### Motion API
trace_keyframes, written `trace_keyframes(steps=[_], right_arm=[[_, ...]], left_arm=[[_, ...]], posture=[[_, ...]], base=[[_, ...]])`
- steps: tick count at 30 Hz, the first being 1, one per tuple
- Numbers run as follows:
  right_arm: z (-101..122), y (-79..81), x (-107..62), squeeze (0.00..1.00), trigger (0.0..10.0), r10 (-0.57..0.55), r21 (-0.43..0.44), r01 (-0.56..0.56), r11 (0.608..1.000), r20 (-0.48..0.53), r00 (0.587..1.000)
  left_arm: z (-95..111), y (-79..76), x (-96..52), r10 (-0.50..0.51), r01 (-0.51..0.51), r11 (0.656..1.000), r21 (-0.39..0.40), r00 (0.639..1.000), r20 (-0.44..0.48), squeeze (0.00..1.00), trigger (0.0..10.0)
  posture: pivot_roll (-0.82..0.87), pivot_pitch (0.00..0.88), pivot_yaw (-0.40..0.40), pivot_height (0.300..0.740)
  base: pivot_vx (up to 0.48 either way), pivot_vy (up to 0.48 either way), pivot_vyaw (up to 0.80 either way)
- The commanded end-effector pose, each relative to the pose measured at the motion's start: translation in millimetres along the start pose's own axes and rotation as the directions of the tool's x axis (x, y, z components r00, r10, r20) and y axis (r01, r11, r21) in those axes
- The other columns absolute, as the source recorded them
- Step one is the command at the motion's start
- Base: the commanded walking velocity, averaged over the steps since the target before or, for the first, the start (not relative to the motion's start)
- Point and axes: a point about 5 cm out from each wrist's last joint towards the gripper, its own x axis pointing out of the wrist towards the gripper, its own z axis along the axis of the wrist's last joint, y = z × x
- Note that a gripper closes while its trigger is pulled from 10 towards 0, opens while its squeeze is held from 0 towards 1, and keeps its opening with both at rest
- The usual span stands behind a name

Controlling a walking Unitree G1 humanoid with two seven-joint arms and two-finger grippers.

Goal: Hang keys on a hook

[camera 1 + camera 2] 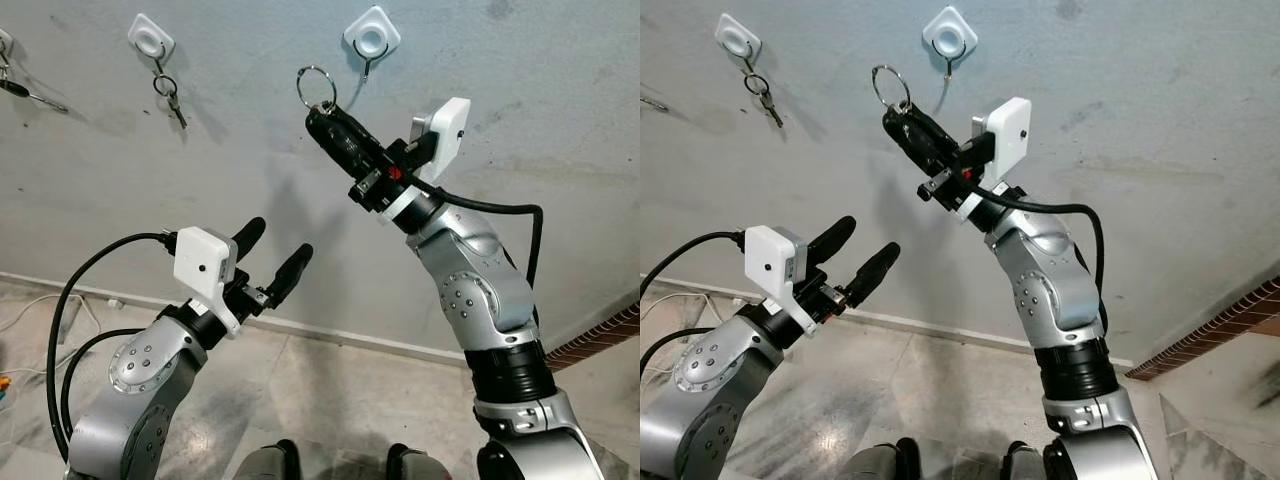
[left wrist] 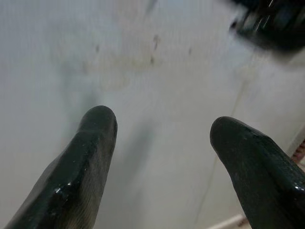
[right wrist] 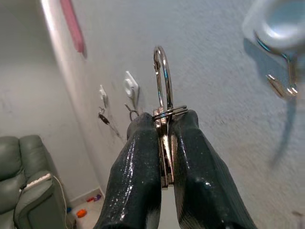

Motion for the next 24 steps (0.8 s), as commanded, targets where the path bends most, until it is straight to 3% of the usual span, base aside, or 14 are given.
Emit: trace_keyframes(steps=[1, 24], right_arm=[[1.6, 1.6, 3.7, 0.0, 10.0, 0.008, 0.005, -0.008, 1.0, 0.022, 1.0], [-3.8, -15.1, 7.6, 0.0, 10.0, -0.124, 0.097, 0.115, 0.989, 0.088, 0.988]], left_arm=[[7.1, 1.2, -1.5, 0.01, -0.01, 1.0, 0.011, 1.0, 0.015, 0.0, 10.0], [7.3, 0.3, -0.9, 0.028, -0.028, 1.0, 0.014, 1.0, 0.001, 0.0, 10.0]], posture=[[0.17, 0.229, 0.099, 0.74], [0.17, 0.239, 0.102, 0.74]], base=[[0.0, 0.0, 0.0], [0.0, 0.0, 0.0]])
